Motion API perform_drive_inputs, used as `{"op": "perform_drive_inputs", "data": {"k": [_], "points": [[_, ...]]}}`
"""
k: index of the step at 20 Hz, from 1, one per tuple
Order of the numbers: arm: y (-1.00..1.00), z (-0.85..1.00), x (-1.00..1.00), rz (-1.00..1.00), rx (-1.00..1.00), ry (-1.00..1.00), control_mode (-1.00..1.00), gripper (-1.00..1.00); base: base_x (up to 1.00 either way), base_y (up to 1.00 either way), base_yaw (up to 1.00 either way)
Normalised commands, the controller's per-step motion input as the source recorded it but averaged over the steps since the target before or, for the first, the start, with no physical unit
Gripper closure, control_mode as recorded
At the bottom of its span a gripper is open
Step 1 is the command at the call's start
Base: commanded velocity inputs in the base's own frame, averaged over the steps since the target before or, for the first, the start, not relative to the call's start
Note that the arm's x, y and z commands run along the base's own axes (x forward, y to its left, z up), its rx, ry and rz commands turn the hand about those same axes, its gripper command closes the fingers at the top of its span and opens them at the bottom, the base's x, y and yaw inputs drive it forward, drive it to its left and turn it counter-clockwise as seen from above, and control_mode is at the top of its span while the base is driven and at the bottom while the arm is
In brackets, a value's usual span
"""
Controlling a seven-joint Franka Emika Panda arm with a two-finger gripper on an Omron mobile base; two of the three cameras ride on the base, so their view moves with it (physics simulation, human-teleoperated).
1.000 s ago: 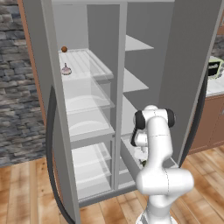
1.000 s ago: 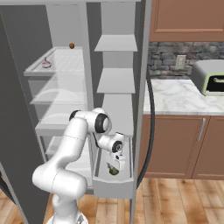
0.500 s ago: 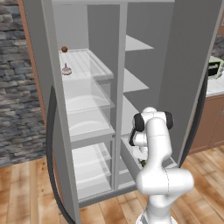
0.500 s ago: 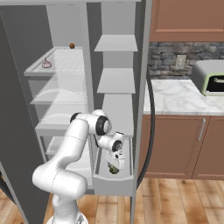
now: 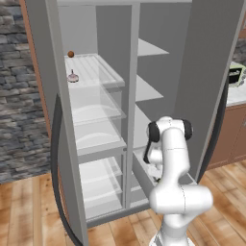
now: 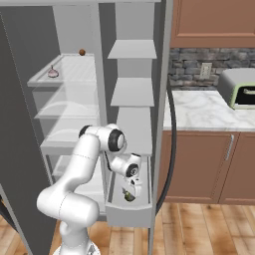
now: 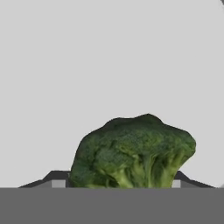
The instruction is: Take the garlic and broccoli from the fridge shelf and place them in the freezer drawer to begin freezing them.
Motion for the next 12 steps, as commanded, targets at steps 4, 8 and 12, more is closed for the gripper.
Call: {"op": "perform_drive_inputs", "data": {"k": [4, 8, 12], "points": [[-0.01, 0.02, -0.2, 0.0, 0.0, -0.07, -1.0, -1.0, 0.0, 0.0, 0.0], [-0.08, 0.35, -0.31, 0.0, 0.0, -0.13, -1.0, -1.0, 0.0, 0.0, 0.0], [-0.05, 0.72, -0.24, 0.0, 0.0, -0.1, -1.0, -1.0, 0.0, 0.0, 0.0]]}}
